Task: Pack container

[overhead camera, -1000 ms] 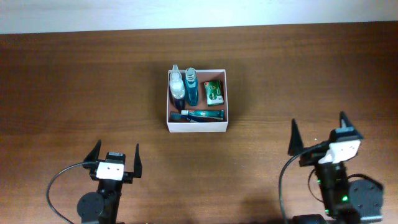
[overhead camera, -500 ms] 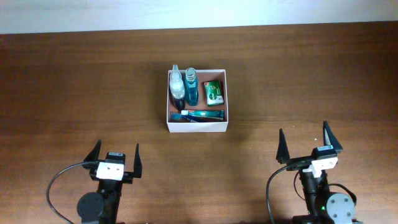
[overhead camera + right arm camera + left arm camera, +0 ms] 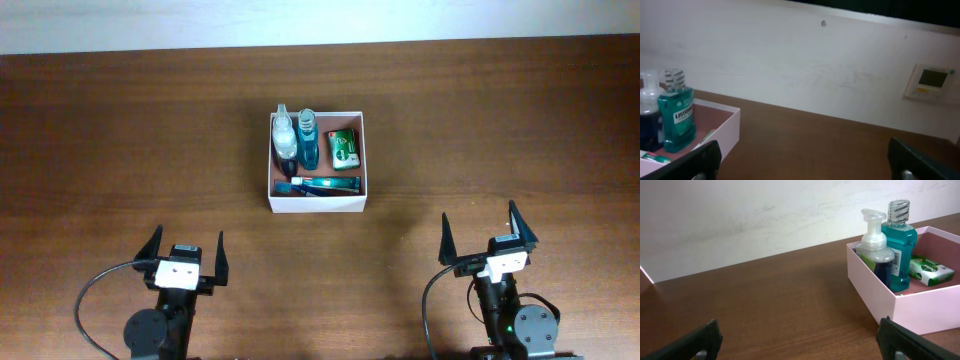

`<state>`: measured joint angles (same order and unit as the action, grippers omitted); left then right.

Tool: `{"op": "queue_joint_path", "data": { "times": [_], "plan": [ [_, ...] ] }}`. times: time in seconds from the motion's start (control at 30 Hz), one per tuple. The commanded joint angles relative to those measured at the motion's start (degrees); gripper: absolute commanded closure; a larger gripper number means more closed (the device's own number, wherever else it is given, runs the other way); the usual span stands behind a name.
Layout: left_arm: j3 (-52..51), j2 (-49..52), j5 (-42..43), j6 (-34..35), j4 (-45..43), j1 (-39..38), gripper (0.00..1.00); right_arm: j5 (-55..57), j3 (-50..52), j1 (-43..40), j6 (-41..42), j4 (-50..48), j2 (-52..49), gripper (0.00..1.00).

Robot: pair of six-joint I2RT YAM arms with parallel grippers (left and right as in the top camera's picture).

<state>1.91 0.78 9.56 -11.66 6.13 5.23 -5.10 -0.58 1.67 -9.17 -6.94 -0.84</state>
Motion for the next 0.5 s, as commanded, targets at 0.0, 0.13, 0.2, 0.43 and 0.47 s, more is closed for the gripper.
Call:
{"op": "queue_joint_path", "data": {
  "times": [0.0,0.13,0.2,0.43,0.47],
  "plan": [
    [-0.37,-0.48,-0.42,0.70,-0.15,0.17,0.00,-0.50,0.26,0.50,-1.55,1.40,0.66,0.01],
    [-0.37,-0.48,-0.39,0.70,-0.15,0.17,0.00,-0.72,0.26,0.50,-1.53,8.04,0.66,0.02],
    [-0.37,-0.48,-0.39,0.70,-0.15,0.17,0.00,-0.46,0.26,0.50,-1.55,11.13,0.66,0.01],
    [-0.37,-0.48,-0.39,0.70,-0.15,0.17,0.00,0.83,0.26,0.50,-1.57,11.10,0.66,0.01],
    [-0.37,-0.48,-0.39,0.70,-0.15,0.17,0.00,0.81,0.26,0.50,-1.55,11.10,0.66,0.02]
  ]
}}
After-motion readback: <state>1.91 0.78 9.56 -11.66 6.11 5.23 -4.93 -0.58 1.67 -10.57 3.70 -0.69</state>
